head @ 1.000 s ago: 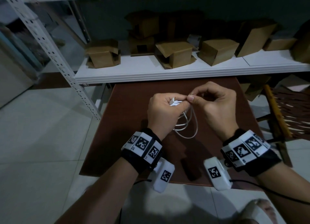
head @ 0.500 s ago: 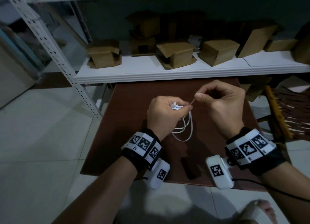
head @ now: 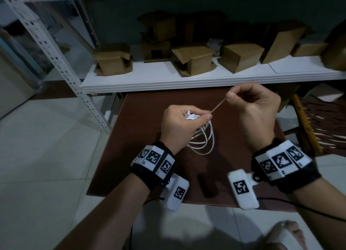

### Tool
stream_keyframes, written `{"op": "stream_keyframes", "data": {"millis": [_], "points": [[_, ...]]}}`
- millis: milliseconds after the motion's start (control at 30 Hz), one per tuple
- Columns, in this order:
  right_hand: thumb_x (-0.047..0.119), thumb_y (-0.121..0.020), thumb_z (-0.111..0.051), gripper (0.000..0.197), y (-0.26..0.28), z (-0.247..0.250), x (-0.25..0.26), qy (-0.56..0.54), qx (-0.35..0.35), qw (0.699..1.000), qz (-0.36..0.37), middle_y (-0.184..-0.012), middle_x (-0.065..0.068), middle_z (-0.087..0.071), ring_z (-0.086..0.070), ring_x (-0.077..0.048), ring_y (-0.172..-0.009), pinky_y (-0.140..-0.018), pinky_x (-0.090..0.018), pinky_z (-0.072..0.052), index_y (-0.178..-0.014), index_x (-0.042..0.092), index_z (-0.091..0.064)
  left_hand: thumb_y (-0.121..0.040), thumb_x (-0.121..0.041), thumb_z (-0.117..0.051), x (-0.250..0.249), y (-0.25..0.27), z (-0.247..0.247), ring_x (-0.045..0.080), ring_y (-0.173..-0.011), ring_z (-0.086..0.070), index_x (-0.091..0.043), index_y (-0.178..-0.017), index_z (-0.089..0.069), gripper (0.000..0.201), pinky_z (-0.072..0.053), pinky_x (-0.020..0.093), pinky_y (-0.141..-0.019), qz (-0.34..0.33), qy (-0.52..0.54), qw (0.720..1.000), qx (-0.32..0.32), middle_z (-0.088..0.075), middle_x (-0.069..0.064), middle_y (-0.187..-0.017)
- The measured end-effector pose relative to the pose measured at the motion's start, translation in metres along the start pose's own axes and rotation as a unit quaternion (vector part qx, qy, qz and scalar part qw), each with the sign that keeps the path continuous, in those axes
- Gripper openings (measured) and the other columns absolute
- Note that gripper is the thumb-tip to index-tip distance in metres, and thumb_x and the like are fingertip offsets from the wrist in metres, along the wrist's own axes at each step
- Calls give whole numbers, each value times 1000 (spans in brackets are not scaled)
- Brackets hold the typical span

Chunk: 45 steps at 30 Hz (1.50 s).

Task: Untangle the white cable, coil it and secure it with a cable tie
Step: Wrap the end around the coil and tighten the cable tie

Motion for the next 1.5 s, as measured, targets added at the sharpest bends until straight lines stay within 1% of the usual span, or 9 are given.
{"op": "stream_keyframes", "data": {"millis": [167, 333, 433, 533, 733, 833, 933, 1300, 1500], "points": [[-2, -90, -72, 7, -3, -4, -7, -49, -19, 997, -50, -77, -6, -64, -58, -10, -69, -68, -22, -50, -89, 3, -67, -84, -3, -86, -8, 5, -5, 9, -64, -72, 0, -88, -84, 5, -53, 21, -66, 21, 70, 997, 15, -80, 6, -73], [3, -95, -71, 8, -5, -7, -8, -66, 10, 995, -68, -79, -8, -67, -58, -15, -67, -63, -22, -51, -100, -1, -67, -82, -2, -86, -8, 5, -2, 8, -75, -74, 2, -89, -83, 9, -53, 16, -73, 67, 116, 991, 25, -81, 10, -81], [10, -95, -73, 12, -4, -8, -8, -53, 69, 993, -86, -87, -14, -72, -64, -17, -75, -65, -22, -53, -104, 1, -72, -84, 1, -84, -7, 4, -1, 2, -63, -68, 8, -93, -81, 12, -49, 11, -65, 98, 144, 984, 30, -78, 3, -70], [9, -90, -77, 19, 3, -13, -4, -33, 136, 988, -64, -93, -23, -76, -70, -20, -80, -70, -23, -55, -100, -6, -74, -85, 5, -80, -7, 4, -2, 1, -53, -63, 10, -92, -77, 10, -45, 10, -56, 128, 172, 976, 26, -73, 0, -63], [5, -84, -83, 4, 5, -15, -9, 19, 123, 991, -50, -80, -5, -79, -72, -9, -75, -76, -23, -56, -85, 3, -80, -88, -3, -81, -15, 7, -3, 0, -53, -64, 1, -92, -79, 5, -45, 10, -53, 154, 176, 972, 15, -74, 1, -66], [8, -85, -84, 7, 2, -12, -11, 23, 92, 994, -53, -74, 1, -78, -71, -7, -70, -70, -20, -54, -82, 3, -79, -96, -17, -76, -17, 10, -5, -1, -33, -38, 4, -105, -77, 22, -27, 12, -36, 187, 165, 968, 14, -49, -13, -44], [9, -87, -82, 16, 0, -11, -11, 20, 70, 996, -50, -69, 2, -75, -67, -6, -61, -64, -19, -51, -75, 0, -76, -96, -37, -72, -16, 9, -5, 4, -35, -24, -2, -113, -78, 40, -19, 18, -35, 197, 190, 962, 17, -30, -8, -45], [12, -89, -81, 23, 1, -10, -10, 35, 35, 997, -64, -68, -8, -74, -65, -12, -59, -63, -25, -54, -74, -4, -72, -73, -84, -44, -15, 9, -5, 3, -37, -26, -8, -124, -70, 95, -14, 21, -40, 225, 239, 942, 69, -30, -3, -47], [19, -89, -82, 20, 1, -9, -10, 63, 32, 995, -70, -68, -7, -74, -66, -12, -60, -63, -26, -53, -77, 5, -75, -77, -48, -81, -19, 12, -6, 1, -32, -26, -4, -112, -70, 57, -10, 19, -36, 244, 276, 921, 129, -34, -7, -45]]}}
Point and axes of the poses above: each hand's wrist, its own y-axis away from the middle knuckle, its own z-axis out of the back of the hand, x = y × z, the point moved 1 cm from there along -y, towards the middle knuckle
